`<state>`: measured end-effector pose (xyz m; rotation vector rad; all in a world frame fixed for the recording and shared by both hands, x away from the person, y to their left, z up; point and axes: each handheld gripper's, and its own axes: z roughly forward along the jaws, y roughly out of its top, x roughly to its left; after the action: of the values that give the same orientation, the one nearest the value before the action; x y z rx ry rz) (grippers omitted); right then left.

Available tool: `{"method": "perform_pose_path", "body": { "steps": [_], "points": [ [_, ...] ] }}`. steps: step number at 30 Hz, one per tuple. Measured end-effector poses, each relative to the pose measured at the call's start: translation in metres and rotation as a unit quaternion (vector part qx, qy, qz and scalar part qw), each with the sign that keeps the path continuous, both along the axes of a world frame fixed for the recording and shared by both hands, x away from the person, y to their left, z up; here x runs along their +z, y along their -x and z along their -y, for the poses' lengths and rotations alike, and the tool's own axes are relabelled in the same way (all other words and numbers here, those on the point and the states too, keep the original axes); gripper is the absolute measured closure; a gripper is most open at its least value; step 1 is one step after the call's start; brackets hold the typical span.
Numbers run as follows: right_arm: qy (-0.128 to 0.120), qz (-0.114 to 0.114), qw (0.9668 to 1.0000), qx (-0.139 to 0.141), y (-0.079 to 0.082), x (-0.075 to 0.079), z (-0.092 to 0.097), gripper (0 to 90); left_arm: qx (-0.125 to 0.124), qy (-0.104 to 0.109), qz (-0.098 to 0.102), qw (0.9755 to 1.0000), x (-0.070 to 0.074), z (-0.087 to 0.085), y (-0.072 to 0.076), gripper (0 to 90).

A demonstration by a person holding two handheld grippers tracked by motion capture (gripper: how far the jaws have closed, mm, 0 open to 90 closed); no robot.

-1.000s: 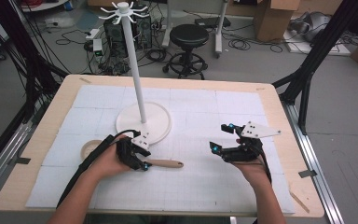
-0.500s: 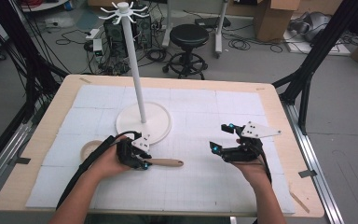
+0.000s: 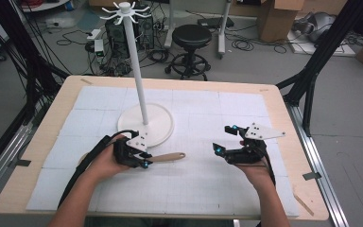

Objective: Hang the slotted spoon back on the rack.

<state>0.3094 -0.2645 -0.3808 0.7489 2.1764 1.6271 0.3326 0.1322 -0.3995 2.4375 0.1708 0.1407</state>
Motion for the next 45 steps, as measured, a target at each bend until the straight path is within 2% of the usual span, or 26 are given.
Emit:
{"method": "perform_pose_path", "body": {
  "steps": [4,6,11,13,23,26,32,38,40,45],
  "points": [
    [0.001,0.0,1.0,0.001,0.0,0.0,-0.001,17.7,0.012,0.048,0.013,0.9987,0.017,-0.014,0.003,73.9],
    [0.001,0.0,1.0,0.001,0.0,0.0,-0.001,17.7,0.014,0.065,0.019,0.9976,0.026,-0.021,0.005,73.8],
    [0.002,0.0,1.0,0.001,0.0,-0.001,-0.001,17.7,0.021,0.089,0.027,0.9954,0.039,-0.034,0.006,73.9],
    [0.002,-0.001,1.0,0.001,0.0,-0.001,-0.001,17.7,0.025,0.093,0.035,0.9947,0.045,-0.037,0.007,73.9],
    [-0.001,-0.002,1.0,0.0,0.0,-0.001,-0.001,17.7,0.046,0.119,0.047,0.9908,0.08,-0.058,0.007,73.9],
    [0.0,0.0,1.0,0.0,0.0,-0.001,0.0,17.8,0.049,0.125,0.048,0.9898,0.087,-0.064,0.007,73.9],
    [-0.002,0.0,1.0,0.0,0.0,-0.001,-0.001,17.7,0.054,0.153,0.051,0.9854,0.1,-0.075,0.008,74.0],
    [0.0,-0.002,1.0,0.001,0.0,-0.001,-0.002,17.7,0.06,0.165,0.05,0.9833,0.112,-0.084,0.008,74.0],
    [0.0,-0.002,1.0,0.001,0.0,-0.001,-0.002,17.7,0.058,0.163,0.053,0.9836,0.116,-0.086,0.008,74.0],
    [0.0,-0.002,1.0,0.001,0.0,-0.001,-0.002,17.7,0.068,0.169,0.05,0.9819,0.126,-0.092,0.005,74.1]
  ]
}}
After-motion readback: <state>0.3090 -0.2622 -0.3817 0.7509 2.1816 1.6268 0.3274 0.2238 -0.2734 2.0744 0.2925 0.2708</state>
